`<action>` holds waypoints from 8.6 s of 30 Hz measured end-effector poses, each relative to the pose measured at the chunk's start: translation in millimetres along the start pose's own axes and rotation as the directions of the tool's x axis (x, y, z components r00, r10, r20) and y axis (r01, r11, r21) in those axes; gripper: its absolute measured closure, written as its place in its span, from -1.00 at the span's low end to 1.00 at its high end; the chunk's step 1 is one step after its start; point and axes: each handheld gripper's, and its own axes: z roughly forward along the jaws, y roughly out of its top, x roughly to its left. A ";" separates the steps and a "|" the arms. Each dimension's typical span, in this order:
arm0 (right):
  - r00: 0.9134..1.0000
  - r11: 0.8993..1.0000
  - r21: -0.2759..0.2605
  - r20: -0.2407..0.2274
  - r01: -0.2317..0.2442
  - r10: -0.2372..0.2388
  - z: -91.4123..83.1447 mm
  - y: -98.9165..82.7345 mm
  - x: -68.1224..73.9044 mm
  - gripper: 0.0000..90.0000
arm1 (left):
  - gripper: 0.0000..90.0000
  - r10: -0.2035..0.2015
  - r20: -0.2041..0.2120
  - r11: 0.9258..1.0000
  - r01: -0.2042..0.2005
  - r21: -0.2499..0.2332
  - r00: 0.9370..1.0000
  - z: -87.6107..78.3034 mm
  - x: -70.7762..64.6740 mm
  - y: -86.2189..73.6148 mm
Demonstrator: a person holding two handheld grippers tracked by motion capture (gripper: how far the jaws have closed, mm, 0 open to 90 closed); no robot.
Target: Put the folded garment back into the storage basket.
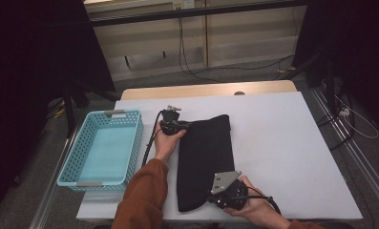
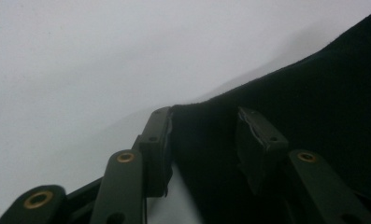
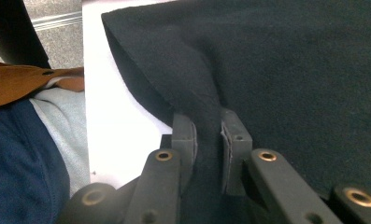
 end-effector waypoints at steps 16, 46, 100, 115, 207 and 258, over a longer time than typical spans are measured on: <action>1.000 1.000 -0.017 0.005 -0.017 0.017 -0.5 -0.4 1.1 0.80 | 0.79 -0.034 0.034 0.999 0.034 -0.004 0.999 -3.6 -2.0 0.6; 0.999 0.989 -0.139 -0.001 -0.054 0.055 -18.3 4.7 2.6 0.82 | 0.81 -0.083 0.066 0.991 0.090 -0.098 0.994 -32.1 -5.0 29.3; 0.995 0.933 -0.345 -0.031 -0.104 0.099 -56.4 23.8 1.6 0.82 | 0.81 -0.048 0.077 0.980 0.062 -0.191 0.996 -74.4 -16.8 67.8; 0.994 0.919 -0.381 -0.025 -0.104 0.102 -66.1 29.6 1.0 0.82 | 0.82 -0.051 0.073 0.979 0.064 -0.193 0.996 -84.0 -13.8 72.8; 0.996 0.868 -0.496 -0.078 -0.003 -0.041 -54.9 125.1 11.8 0.83 | 0.82 -0.072 -0.016 0.948 0.064 -0.312 0.997 -197.4 48.6 87.6; 0.985 0.884 -0.466 -0.129 0.044 -0.117 -8.9 175.8 19.9 0.83 | 0.82 -0.125 -0.082 0.937 0.090 -0.338 0.989 -235.9 106.0 57.9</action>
